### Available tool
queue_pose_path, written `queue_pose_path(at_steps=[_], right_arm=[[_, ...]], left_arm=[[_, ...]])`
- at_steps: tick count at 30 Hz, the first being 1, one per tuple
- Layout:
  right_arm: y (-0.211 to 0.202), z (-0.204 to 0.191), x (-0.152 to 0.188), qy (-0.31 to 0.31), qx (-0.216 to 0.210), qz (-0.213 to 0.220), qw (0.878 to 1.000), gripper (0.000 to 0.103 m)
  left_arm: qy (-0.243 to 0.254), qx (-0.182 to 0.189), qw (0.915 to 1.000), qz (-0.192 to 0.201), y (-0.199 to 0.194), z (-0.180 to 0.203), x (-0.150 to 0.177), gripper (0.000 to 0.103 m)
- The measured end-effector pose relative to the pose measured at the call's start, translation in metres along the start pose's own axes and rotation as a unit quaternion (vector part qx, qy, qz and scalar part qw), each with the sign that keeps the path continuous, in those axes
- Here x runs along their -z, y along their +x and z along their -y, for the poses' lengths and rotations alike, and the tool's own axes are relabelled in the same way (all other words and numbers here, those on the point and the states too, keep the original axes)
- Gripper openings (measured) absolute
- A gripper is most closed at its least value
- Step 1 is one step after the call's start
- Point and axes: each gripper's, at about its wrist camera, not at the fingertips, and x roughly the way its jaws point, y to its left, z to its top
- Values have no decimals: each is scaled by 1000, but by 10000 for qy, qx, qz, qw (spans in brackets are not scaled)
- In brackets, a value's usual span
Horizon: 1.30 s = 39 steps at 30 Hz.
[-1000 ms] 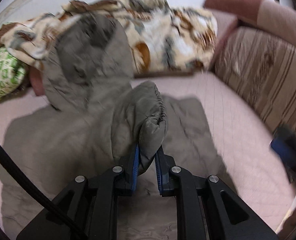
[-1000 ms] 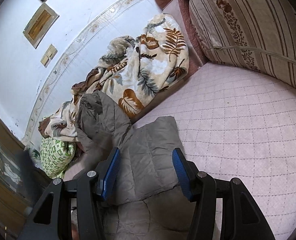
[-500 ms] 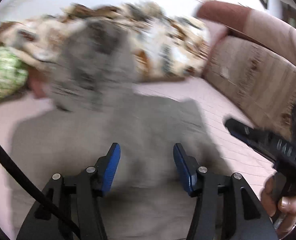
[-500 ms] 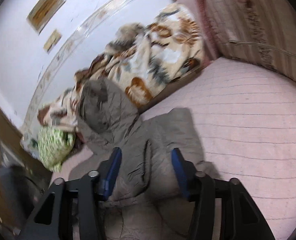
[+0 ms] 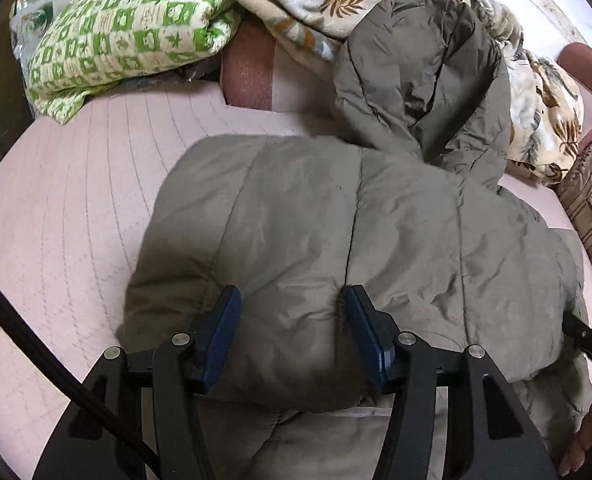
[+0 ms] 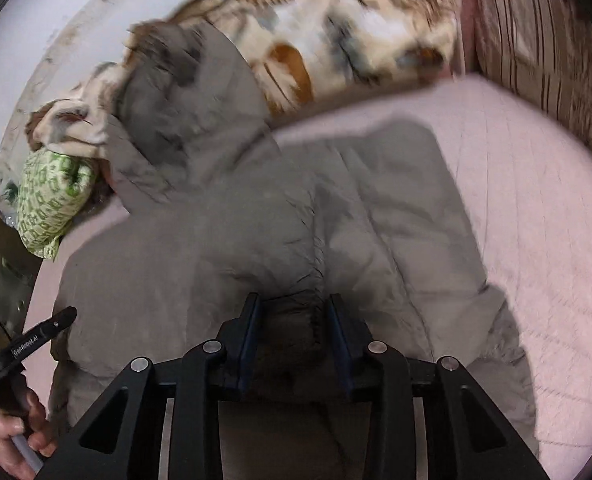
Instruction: Fold large clothes
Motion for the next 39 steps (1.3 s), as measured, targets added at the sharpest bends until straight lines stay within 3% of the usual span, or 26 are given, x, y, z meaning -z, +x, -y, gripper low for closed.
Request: queue_pose_path(at_steps=[4,7,13,17,24,32,39], right_arm=[[5,7,0,135,-34,-166,9998,36],[-3,3,-2,128,17,-122,9998,36],[-43,-28,-5,-557,223,750,9954,36],[-41,-40,-2,-787,44,748,9941,36],[-30,-49,-1,-867,75,642,9941,36],[-15,-38,-1,-708,171,326,9968,36],[-8,-40,0,-734,259,230,9967,36]], left_arm=[[247,-257,9993,105,-2,13,3,55],[343,-243,9987,300,-17,17,-3,55],[726,-421,9934,777,-40,38,-11,55],[935,-512,9903,893,-43,49,-17,55],[1084,-578,9886,874,-32,61,-36,55],[1053,-680,9915,350,14,61,-45,55],[1096,-718,9912,184,32,61,-43,55]])
